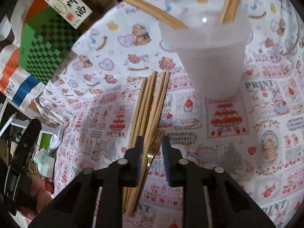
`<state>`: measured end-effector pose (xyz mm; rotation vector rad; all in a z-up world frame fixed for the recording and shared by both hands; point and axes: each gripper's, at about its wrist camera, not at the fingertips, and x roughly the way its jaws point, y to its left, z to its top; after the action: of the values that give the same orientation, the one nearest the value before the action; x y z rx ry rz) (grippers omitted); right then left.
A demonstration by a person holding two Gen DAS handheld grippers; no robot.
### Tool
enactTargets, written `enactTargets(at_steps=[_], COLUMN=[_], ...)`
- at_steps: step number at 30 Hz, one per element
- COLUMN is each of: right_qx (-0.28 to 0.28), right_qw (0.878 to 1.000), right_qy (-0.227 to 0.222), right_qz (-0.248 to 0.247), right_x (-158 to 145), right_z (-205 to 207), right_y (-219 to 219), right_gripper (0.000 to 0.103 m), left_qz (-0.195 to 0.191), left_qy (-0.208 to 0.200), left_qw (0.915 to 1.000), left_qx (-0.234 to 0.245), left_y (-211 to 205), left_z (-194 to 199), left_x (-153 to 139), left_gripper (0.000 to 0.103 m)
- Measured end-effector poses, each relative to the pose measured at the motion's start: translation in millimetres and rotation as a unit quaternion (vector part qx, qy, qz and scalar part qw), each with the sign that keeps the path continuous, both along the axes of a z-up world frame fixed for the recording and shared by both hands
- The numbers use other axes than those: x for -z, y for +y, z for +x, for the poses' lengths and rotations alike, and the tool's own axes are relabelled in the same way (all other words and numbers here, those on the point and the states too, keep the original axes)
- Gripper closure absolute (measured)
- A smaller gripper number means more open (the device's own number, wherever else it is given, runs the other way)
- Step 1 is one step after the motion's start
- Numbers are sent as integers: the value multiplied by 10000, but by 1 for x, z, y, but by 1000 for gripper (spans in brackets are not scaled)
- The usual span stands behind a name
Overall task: Organize utensils
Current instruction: 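Open both grippers and move them back toward the chopstick bundle, then lower the right gripper onto the chopstick bundle and grasp one chopstick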
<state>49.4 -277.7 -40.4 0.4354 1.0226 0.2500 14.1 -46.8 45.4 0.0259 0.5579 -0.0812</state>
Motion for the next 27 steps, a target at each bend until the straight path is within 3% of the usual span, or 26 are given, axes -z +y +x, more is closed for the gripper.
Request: enactTargets(at_steps=[5, 15, 19, 21, 23, 27], right_qx=[-1, 39, -78, -146, -210, -347], right_qw=[9997, 9992, 9952, 9868, 9812, 9762], right_qy=[137, 215, 193, 127, 78, 155], right_qz=[192, -322, -955, -1608, -1919, -2135], right_x=[7, 1, -6, -9, -11, -12], right_z=[4, 13, 14, 9, 6, 4], right_y=[1, 16, 29, 38, 43, 46], right_gripper=[84, 94, 100, 100, 100, 100], left_qz=[-195, -481, -485, -388, -345, -360], left_qy=[114, 231, 215, 137, 126, 131], left_qw=[9997, 9979, 9976, 9977, 9976, 9976], left_qx=[-134, -360, -449, -544, -578, -571], left_y=[9, 24, 27, 28, 28, 29], left_z=[5, 8, 8, 8, 8, 8], left_x=[2, 1, 2, 1, 1, 1], left_gripper=[7, 7, 7, 7, 7, 7])
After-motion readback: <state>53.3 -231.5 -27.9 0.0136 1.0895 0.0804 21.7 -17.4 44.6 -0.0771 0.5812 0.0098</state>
